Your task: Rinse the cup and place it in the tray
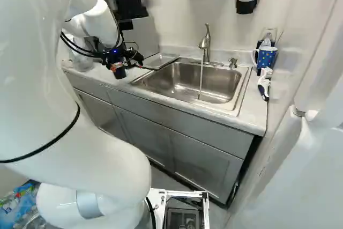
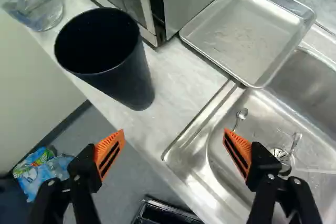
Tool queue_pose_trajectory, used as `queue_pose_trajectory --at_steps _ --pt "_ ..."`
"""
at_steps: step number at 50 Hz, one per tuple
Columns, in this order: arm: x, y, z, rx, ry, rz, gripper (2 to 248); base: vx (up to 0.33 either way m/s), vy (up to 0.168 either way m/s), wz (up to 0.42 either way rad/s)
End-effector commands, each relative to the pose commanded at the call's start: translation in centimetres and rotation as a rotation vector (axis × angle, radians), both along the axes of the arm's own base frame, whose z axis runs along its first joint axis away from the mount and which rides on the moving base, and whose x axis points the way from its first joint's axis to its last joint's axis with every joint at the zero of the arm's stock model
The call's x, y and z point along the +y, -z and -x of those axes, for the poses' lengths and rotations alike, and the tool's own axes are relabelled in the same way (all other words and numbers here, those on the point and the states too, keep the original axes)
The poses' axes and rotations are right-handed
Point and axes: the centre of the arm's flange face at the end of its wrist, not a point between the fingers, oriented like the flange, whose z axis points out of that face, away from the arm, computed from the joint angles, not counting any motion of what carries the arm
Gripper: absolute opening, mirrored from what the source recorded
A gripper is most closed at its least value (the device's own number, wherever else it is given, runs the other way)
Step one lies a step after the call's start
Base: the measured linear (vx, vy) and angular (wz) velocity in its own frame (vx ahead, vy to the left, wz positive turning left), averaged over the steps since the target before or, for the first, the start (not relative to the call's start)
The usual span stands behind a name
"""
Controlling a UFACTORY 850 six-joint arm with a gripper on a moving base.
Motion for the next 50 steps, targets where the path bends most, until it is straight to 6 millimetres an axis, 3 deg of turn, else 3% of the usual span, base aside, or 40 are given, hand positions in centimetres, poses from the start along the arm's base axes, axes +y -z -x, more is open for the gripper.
queue_pose_trajectory --at_steps 23,50 --pt "3.9 -0.1 -0.8 0.001 -0.072 0.0 247 0.0 0.0 0.0" --pt "4.0 -0.1 -1.0 -0.02 -0.073 -0.007 247 0.0 0.0 0.0"
